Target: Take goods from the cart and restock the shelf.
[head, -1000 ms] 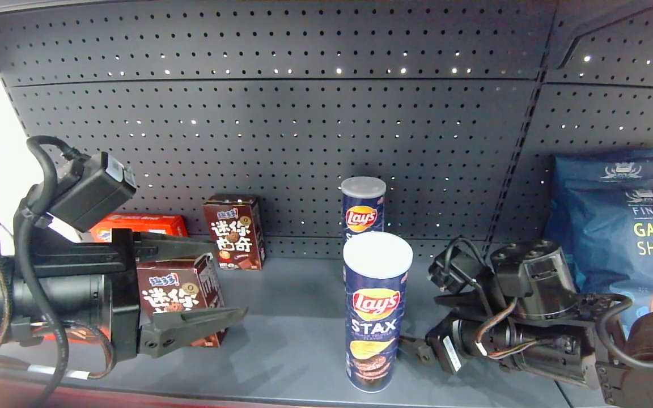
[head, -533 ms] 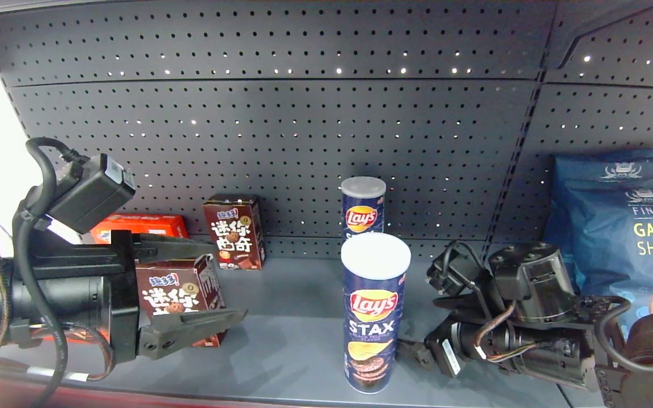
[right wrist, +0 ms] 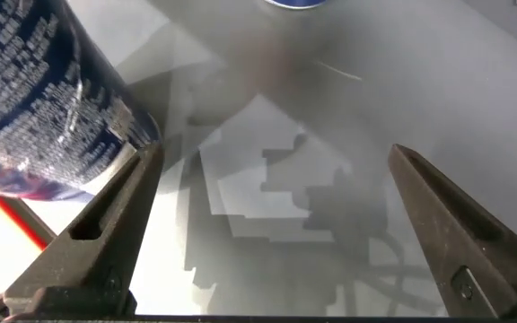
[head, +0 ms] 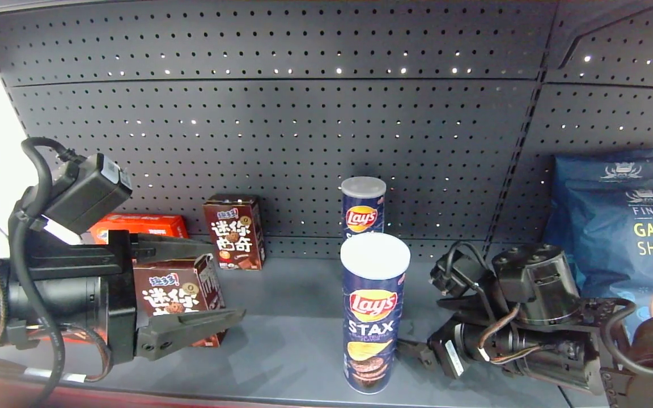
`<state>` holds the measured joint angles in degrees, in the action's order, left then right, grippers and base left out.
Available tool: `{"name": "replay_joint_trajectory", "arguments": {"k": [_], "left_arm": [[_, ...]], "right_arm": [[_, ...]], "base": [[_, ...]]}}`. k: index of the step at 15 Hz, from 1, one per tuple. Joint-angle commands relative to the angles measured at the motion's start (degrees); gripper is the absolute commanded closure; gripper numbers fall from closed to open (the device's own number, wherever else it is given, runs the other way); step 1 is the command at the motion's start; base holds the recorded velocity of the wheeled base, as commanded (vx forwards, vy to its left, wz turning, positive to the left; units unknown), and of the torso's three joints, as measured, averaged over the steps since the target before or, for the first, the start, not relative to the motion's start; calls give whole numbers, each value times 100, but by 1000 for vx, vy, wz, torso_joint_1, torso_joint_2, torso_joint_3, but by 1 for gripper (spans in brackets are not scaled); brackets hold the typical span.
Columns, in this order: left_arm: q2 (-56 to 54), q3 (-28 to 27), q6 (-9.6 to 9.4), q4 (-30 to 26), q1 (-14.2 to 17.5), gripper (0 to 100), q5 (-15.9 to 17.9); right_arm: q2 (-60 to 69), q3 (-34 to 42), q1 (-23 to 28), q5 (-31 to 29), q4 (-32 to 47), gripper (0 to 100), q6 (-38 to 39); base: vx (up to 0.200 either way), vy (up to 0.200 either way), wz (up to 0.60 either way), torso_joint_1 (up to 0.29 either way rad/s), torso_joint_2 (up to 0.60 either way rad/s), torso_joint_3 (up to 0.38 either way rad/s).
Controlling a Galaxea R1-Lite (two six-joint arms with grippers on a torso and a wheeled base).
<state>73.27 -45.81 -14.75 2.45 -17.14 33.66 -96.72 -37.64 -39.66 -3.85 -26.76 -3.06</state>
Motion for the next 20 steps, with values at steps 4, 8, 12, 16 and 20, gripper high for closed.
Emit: {"name": "replay_joint_trajectory", "arguments": {"k": [4,8,12,16,20], "left_arm": [[-418,301,34,-8,35,0,-131],[-1078,424,359,-17,53,0,-518],[-1842,872,403,-8,563,0,-509],[-2765,1892,535,-8,932,0,-518],[-4013,3140,666,-17,1398,0,-887]], "right_arm": [[1208,521,301,-98,4,0,297],[2676,1207,1021,-168,57,0,359],[4038,2112,2164,-107,74,0,350],[5067,3009,3113,42,83,0,350],[6112,3597,3254,-476,479,0,315]], "base": [[0,0,0,0,0,0],[0,0,0,0,0,0],[0,0,0,0,0,0],[0,0,0,0,0,0],[0,0,0,0,0,0]]}}
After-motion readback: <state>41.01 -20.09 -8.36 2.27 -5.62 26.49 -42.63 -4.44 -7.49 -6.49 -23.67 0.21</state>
